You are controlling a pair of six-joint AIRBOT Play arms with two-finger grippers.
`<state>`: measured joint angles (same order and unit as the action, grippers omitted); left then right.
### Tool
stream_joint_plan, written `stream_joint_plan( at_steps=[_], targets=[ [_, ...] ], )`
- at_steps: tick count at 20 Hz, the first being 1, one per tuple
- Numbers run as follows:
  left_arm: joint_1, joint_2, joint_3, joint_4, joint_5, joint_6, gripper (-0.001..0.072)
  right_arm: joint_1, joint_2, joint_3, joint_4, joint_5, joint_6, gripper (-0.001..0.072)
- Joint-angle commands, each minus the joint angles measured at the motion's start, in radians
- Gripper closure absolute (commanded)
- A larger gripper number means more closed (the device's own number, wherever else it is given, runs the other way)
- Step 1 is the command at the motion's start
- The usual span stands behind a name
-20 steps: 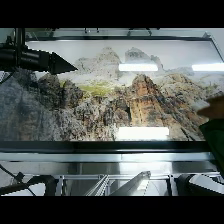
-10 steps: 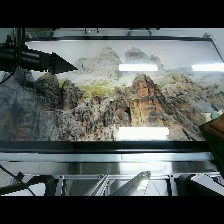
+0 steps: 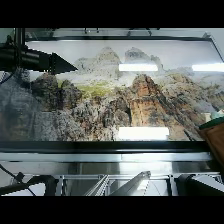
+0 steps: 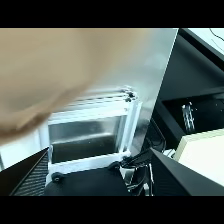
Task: Fold the shirts.
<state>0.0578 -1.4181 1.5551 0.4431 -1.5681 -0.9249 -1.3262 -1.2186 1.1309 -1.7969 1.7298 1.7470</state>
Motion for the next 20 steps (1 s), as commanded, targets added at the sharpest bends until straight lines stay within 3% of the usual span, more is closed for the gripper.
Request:
stream_joint_plan(
  at_steps=[1, 2, 4, 5, 8, 10, 11, 15, 20],
  targets=[
    [-0.019, 0.0, 0.0, 0.0, 0.013, 0.001, 0.0691, -0.003, -0.007, -0.017, -0.017, 0.025, 0.005, 0.0059],
    [-0.03, 0.0, 0.0, 0.0, 0.021, 0.002, 0.0691, 0.001, -0.007, -0.014, 0.003, 0.044, 0.014, 0.0131],
    [-0.05, 0.0, 0.0, 0.0, 0.045, 0.004, 0.0691, 0.025, -0.007, -0.008, 0.124, 0.051, 0.034, 0.0589],
    [-0.059, 0.0, 0.0, 0.0, 0.067, 0.005, 0.0692, 0.047, -0.006, -0.005, 0.232, 0.047, 0.037, 0.0697],
    [-0.053, 0.0, 0.033, 0.002, 0.087, 0.005, 0.07, 0.162, 0.005, 0.011, 0.683, -0.078, -0.013, 0.0698],
    [-0.014, 0.001, 0.102, 0.002, 0.085, -0.013, 0.0702, 0.29, 0.038, 0.011, 1.017, -0.246, -0.132, 0.0698],
    [0.014, 0.001, 0.142, 0.006, 0.075, -0.045, 0.0709, 0.376, 0.059, 0.011, 1.107, -0.322, -0.183, 0.0699],
    [0.105, 0.072, 0.095, 0.006, -0.019, -0.143, 0.071, 0.779, 0.156, -0.026, 1.124, -0.41, -0.327, 0.0698],
    [0.091, 0.428, -0.513, 0.009, 0.004, -0.108, 0.0709, 1.288, 0.314, -0.261, 1.124, -0.553, -0.396, 0.0699]
  ],
)
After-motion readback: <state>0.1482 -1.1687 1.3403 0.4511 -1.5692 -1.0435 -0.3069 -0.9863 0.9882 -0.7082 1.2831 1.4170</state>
